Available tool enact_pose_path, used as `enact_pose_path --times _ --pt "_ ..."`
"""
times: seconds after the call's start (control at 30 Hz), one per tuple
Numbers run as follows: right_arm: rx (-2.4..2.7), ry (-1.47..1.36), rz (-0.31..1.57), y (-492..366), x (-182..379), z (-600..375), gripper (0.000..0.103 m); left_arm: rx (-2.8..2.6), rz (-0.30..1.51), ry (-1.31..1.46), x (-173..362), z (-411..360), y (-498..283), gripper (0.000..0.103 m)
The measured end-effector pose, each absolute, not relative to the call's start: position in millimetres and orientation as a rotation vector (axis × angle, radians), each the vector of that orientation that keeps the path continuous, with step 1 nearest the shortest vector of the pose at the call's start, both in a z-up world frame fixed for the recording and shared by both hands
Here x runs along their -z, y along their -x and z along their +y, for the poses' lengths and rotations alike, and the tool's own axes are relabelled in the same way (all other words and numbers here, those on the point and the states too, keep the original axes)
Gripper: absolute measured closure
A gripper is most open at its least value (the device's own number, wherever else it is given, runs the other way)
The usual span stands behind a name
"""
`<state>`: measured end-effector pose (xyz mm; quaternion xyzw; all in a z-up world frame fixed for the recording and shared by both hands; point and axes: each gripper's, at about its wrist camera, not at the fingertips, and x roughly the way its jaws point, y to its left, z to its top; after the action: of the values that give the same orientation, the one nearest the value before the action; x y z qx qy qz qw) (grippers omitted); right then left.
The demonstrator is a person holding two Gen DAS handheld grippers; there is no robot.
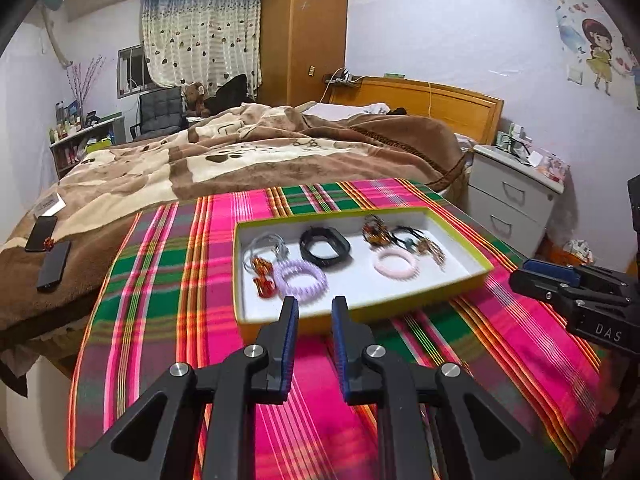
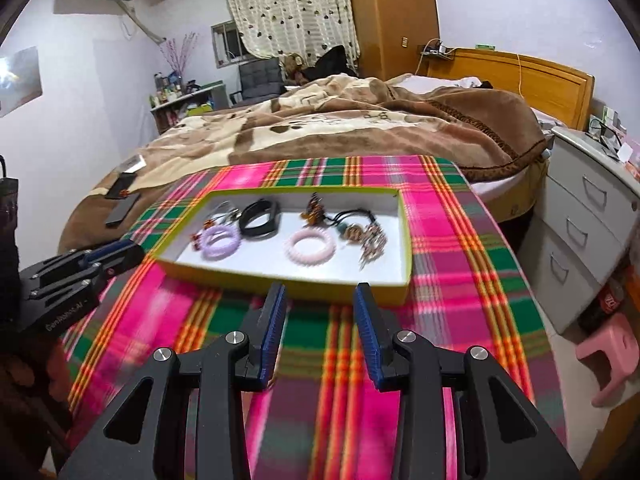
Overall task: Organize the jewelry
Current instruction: 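Move the left tool to the small gold charm while the right tool approaches the gold ring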
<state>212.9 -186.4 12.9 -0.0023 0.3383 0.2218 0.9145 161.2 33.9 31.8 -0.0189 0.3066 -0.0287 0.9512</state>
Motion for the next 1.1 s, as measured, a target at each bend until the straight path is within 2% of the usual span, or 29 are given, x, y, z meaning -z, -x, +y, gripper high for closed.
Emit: enact_pose_path --times 0.53,1.1 --pt "-0.479 -0.045 0.714 -146.1 5.5 -204.4 0.067 0.082 0.626 0.066 -19.2 21.9 -85.7 0.087" --pt "-0.491 0.009 0.726 -124.4 15.8 -196.5 0.067 0.138 0.650 0.049 -5.7 4.7 -72.2 0.087"
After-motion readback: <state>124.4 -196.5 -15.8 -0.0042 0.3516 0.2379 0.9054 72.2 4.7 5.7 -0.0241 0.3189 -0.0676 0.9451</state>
